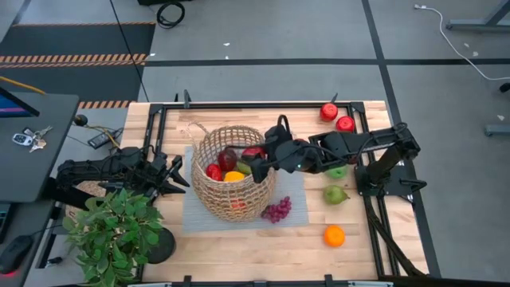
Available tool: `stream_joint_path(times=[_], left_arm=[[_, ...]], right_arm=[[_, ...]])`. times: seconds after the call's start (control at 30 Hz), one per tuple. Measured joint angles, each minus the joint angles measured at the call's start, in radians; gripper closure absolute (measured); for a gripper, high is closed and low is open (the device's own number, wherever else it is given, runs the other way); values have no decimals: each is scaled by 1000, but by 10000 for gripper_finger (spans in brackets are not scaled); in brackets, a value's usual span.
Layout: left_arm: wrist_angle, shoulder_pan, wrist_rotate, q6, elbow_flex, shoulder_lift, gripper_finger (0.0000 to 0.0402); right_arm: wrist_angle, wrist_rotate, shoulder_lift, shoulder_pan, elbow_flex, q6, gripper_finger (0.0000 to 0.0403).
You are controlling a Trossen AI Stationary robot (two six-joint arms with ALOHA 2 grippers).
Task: Build produce basket
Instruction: Put the red apple into the brown basket
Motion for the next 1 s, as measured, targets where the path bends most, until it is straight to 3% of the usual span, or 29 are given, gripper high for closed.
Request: stream_joint_path(times=[0.17,0.47,0.8,1.0], left_arm=[[0,0,0,0,0,0,280],[0,0,0,0,0,0,280],[0,0,0,0,0,0,280],[0,0,0,0,0,0,280]], right_arm=[[4,-91,0,-24,0,-14,132],[5,-86,0,-48,0,-299,130],[54,-86,-1,-92,-37,-385,128],[201,-233,15,-145,-120,-426,128]])
